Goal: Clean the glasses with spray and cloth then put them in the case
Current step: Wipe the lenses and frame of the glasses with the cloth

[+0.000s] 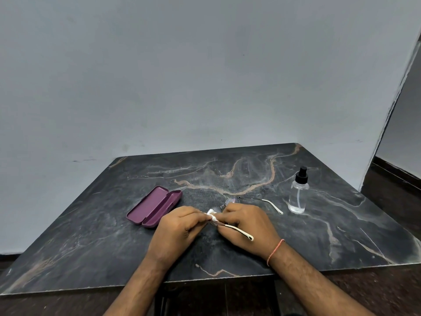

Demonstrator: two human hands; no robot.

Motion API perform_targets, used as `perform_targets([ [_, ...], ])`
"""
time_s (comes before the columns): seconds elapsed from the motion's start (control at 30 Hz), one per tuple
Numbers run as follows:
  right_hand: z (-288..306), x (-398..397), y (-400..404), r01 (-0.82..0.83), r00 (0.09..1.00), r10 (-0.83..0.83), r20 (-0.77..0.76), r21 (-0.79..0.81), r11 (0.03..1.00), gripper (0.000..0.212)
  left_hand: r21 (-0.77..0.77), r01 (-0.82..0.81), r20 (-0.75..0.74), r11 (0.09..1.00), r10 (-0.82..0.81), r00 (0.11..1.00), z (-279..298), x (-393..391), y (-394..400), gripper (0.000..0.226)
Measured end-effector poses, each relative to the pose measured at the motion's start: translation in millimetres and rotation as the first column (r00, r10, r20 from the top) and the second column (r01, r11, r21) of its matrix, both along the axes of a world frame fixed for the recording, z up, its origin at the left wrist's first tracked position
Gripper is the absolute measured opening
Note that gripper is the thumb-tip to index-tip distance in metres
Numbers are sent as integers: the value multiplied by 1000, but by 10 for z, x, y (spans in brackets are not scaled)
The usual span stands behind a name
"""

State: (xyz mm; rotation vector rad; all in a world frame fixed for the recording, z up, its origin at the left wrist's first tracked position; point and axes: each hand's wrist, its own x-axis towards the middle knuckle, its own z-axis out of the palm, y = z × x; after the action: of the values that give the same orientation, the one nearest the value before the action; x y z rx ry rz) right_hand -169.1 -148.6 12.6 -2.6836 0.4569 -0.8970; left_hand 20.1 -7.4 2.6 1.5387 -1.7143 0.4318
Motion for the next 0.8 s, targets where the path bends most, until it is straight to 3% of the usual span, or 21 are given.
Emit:
perform_targets([
  [0.1, 27, -17, -11, 7, 1000, -7, 8, 42, 999, 29, -1, -7, -10, 1000, 7, 1000, 7, -6, 8, 16],
  [0.27, -13, 12, 22, 136, 989, -141, -47, -98, 986, 30, 3, -30, -16, 1000, 30, 999, 1, 7, 4, 15],
  [0.37, -44, 51, 2, 221, 975, -223, -2, -137, 966, 28, 10, -20, -1, 1000, 20, 1000, -8, 0, -7, 14],
  [0.6, -10, 21, 38, 67, 995, -72, -66, -74, 995, 32, 12, -42, 21, 999, 42, 999, 1, -18, 3, 22],
  [0.8, -31, 45, 32, 157, 981, -169, -98, -124, 980, 31, 25, -51, 13, 998, 51, 999, -2, -19, -1, 12],
])
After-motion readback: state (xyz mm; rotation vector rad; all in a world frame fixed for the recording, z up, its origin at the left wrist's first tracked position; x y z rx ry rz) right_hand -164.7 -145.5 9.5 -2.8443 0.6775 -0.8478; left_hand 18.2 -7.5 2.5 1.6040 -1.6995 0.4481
